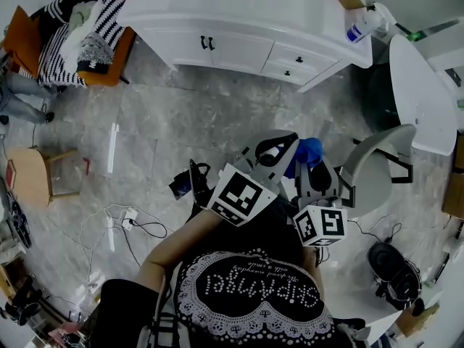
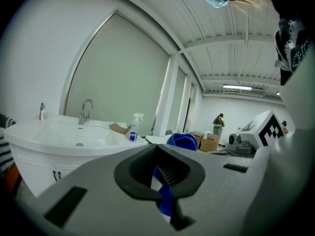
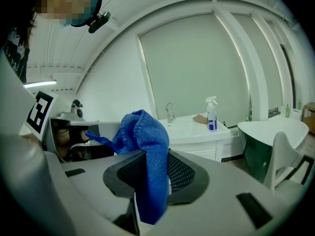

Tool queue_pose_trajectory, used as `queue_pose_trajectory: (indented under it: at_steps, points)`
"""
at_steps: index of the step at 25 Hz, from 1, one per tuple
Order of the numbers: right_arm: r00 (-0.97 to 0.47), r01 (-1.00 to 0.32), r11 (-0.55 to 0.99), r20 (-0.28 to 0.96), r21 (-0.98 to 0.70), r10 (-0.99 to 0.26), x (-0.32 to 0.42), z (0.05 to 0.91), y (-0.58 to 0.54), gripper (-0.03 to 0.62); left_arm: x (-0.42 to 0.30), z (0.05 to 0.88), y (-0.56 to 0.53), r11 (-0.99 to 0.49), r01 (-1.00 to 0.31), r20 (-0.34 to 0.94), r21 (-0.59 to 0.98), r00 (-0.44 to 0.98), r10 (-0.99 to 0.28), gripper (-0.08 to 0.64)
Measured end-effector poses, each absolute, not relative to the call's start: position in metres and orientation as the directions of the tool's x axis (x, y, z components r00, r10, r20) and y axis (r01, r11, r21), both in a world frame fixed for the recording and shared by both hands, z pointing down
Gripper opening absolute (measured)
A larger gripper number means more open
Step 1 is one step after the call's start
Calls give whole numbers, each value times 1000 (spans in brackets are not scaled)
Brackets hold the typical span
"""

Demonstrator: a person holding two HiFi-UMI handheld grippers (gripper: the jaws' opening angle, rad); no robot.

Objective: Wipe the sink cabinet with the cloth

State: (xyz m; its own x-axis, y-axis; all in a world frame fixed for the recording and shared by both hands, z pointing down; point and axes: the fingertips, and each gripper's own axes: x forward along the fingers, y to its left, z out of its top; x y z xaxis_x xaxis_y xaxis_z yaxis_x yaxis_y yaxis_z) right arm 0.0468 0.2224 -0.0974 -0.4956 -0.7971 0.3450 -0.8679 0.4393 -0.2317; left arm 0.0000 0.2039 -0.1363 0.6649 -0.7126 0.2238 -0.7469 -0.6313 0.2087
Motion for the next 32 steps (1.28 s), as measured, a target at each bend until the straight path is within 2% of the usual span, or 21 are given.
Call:
queue_pose_trajectory:
  at_steps: [32]
  points:
    - [-494,-869,444,342,-218,-799,38,-93,243,115,-7,-134,221,-619,-757,228,210,654,-722,5]
